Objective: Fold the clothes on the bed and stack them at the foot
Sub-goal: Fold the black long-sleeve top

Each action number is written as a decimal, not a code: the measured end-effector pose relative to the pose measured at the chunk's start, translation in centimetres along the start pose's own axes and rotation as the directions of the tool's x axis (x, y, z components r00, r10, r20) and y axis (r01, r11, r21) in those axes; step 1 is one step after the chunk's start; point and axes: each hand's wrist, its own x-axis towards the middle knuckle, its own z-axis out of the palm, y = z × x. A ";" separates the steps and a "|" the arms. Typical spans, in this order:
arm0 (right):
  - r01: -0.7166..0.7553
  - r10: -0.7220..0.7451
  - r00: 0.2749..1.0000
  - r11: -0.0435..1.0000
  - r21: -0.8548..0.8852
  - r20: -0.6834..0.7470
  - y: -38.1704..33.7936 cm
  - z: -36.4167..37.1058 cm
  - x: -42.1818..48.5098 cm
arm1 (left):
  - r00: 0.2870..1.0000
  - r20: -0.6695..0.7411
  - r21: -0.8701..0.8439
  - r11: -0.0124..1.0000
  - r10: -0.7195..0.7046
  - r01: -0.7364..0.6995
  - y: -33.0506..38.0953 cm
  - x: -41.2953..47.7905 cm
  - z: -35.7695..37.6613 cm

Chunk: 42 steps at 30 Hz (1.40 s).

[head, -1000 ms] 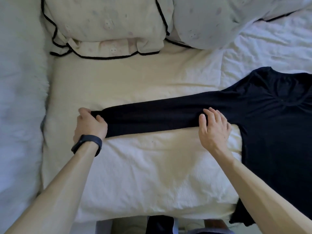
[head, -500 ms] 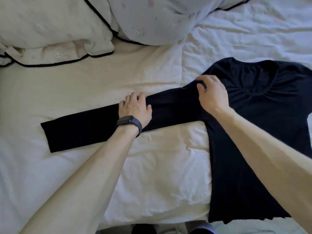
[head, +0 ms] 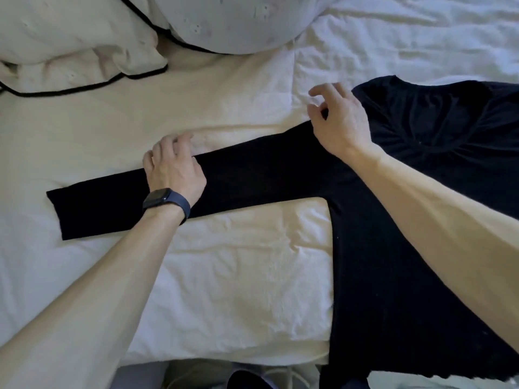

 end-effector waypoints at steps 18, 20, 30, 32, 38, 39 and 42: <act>-0.101 0.088 0.982 0.992 0.072 0.169 -6.3 6.1 -23.4 | 0.973 0.171 -0.116 0.984 0.155 -0.137 2.2 -14.3 4.6; -0.176 0.165 0.980 0.979 0.105 0.109 -4.8 3.9 -27.8 | 0.958 0.215 -0.181 0.972 0.187 -0.149 4.1 -18.2 4.3; -0.904 0.963 0.268 0.264 0.337 -0.035 17.9 -7.3 -45.6 | 0.749 0.656 -0.364 0.832 -0.090 0.419 16.4 -34.7 6.4; -0.922 0.966 0.252 0.219 0.319 0.066 22.7 -8.5 -47.5 | 0.691 0.703 -0.304 0.808 -0.167 0.505 17.5 -36.2 8.0; -0.868 0.837 0.491 0.447 0.216 0.243 30.4 -9.1 -50.2 | 0.680 0.711 -0.366 0.730 -0.180 0.576 18.5 -39.1 8.9; -0.851 0.821 0.517 0.463 0.246 0.241 31.0 -9.4 -50.8 | 0.689 0.700 -0.358 0.743 -0.188 0.566 18.4 -39.6 8.5; -0.804 0.797 0.565 0.476 0.356 0.212 32.4 -10.4 -53.3 | 0.729 0.623 -0.321 0.757 -0.283 0.569 18.3 -41.3 7.6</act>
